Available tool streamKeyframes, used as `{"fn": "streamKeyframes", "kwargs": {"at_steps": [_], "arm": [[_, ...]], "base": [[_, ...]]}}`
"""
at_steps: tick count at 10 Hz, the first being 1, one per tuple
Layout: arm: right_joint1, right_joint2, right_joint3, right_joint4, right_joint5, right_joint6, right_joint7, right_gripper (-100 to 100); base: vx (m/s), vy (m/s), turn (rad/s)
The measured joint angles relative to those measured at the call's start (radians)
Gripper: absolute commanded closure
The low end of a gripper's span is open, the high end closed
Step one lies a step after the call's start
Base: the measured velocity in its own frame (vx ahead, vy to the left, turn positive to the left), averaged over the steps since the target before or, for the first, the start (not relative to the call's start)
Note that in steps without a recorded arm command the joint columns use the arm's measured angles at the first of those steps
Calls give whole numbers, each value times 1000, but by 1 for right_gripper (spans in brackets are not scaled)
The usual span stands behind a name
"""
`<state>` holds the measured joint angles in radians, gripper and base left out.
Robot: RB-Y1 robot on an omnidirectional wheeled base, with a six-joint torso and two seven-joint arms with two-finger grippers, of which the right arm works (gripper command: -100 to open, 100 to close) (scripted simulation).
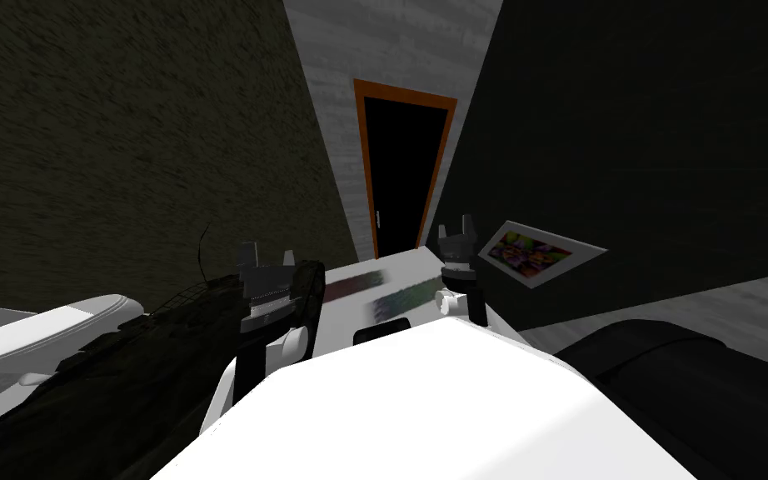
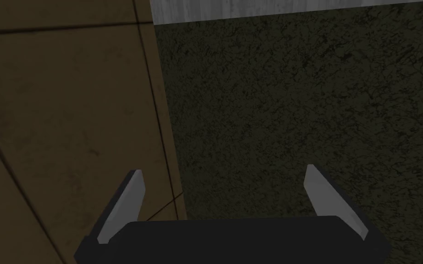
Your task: Pull the door open
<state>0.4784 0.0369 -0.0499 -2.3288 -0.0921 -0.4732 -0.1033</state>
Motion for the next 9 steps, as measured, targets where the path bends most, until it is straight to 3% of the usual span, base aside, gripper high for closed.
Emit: {"fn": "streamKeyframes", "kwargs": {"at_steps": [9], "arm": [[-39,-74,51,177,-102,-51,-157,-100]], "base": [[156,-5,61]]}}
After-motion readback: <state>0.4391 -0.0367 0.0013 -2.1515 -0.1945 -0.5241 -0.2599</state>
